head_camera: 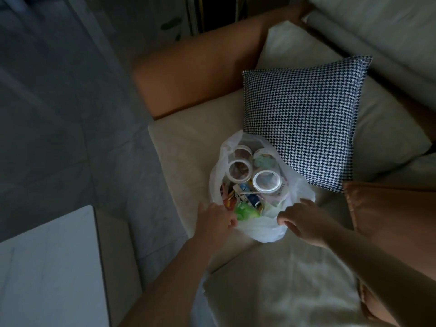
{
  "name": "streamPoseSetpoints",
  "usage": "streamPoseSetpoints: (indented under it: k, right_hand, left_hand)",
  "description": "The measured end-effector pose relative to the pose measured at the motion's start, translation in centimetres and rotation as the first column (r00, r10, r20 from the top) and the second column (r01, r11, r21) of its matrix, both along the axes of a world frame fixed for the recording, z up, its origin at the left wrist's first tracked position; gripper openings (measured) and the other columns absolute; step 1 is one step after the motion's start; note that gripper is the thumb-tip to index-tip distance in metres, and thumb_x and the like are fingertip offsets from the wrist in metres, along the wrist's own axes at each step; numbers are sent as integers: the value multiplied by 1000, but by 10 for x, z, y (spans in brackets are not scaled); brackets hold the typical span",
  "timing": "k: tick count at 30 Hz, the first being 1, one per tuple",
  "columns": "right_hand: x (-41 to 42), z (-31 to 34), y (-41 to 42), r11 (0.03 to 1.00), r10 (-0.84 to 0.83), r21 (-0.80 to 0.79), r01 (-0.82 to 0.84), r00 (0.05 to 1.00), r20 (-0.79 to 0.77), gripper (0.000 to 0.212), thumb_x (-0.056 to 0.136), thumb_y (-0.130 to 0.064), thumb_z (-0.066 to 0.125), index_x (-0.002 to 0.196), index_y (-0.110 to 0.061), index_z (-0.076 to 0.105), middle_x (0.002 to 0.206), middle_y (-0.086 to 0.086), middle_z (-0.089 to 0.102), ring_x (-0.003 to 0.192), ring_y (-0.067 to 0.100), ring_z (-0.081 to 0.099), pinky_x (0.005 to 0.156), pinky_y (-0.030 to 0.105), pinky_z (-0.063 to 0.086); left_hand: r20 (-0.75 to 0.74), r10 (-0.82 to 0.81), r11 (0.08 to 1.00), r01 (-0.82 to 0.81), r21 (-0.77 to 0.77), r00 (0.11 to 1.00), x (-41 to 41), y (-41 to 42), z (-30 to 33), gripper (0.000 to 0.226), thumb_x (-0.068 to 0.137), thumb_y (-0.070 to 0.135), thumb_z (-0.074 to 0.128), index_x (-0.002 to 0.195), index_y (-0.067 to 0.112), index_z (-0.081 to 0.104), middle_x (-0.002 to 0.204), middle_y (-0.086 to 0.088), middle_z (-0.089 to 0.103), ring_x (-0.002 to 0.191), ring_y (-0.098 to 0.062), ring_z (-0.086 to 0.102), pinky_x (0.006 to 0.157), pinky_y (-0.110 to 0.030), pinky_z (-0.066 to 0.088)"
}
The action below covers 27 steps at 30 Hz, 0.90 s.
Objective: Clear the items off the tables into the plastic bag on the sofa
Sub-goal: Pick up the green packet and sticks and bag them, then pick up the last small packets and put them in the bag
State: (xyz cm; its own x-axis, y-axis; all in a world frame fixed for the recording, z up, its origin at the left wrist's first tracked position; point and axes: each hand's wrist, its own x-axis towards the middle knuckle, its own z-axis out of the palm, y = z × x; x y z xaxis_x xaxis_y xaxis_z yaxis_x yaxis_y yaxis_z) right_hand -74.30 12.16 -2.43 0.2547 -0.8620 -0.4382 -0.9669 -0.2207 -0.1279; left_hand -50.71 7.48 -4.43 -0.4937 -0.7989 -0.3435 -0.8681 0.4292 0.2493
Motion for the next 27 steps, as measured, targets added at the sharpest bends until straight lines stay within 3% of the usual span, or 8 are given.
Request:
streamPoseSetpoints:
  k: [3, 8, 14, 19, 22, 24, 27]
  right_hand:
    - [4, 2, -5, 1000, 10, 2, -10, 998, -60, 35, 96, -30, 42, 130, -34, 47, 132, -6, 54, 128, 12, 42, 117, 39, 17]
    - [19, 15, -15, 999, 34, 35, -31, 995, -88, 40, 96, -38, 39, 135, -34, 45, 140, -6, 47, 134, 14, 34, 117, 42, 14]
    - [59, 21, -32, 1000, 12, -26, -12, 999, 36, 38, 92, -46, 45, 126, -32, 55, 132, -7, 57, 125, 12, 47, 112, 35, 26]
    - [118, 28, -45, 984, 168, -64, -168, 986, 1, 38, 93, -47, 41, 121, -27, 56, 118, -2, 64, 109, 17, 59, 97, 33, 44]
    - [163, 30, -46, 957, 283, -60, -285, 958, -46, 34, 93, -40, 38, 110, -18, 57, 110, 5, 64, 102, 24, 59, 88, 34, 44]
    - [194, 27, -44, 945, 320, -50, -322, 946, -43, 34, 92, -39, 37, 111, -17, 55, 112, 6, 63, 104, 25, 57, 88, 35, 42]
    - [243, 18, -40, 934, 356, 36, -356, 934, -15, 52, 89, -48, 25, 123, -19, 52, 123, 6, 57, 115, 26, 52, 97, 37, 39]
  left_hand:
    - [22, 11, 1000, -11, 23, 1000, 2, 2, 6, 22, 95, 23, 49, 110, 32, 61, 116, 4, 57, 116, -20, 47, 110, -43, 21]
    - [-24, 15, 997, -13, 74, 1000, 12, 4, 9, 37, 93, 20, 51, 129, 30, 53, 135, 2, 50, 130, -21, 37, 112, -42, 23]
    - [-156, 129, 987, -113, 110, 979, 36, 6, 24, 43, 93, 16, 46, 137, 19, 48, 130, -6, 56, 118, -22, 53, 100, -34, 42]
    - [-10, 254, 954, -249, 166, 967, 77, 18, 19, 41, 96, 28, 42, 135, 18, 44, 132, -5, 54, 121, -24, 52, 101, -35, 41]
    - [66, 332, 920, -338, 197, 941, 108, 29, 15, 39, 96, 34, 40, 132, 20, 47, 132, -4, 55, 123, -23, 51, 103, -36, 39]
    - [93, 394, 888, -405, 218, 914, 132, 38, 12, 38, 97, 36, 39, 130, 22, 50, 133, -3, 55, 125, -23, 50, 104, -36, 39]
    - [98, 505, 824, -513, 240, 858, 173, 55, 7, 37, 96, 37, 40, 128, 24, 53, 134, -1, 55, 126, -21, 49, 103, -34, 39]
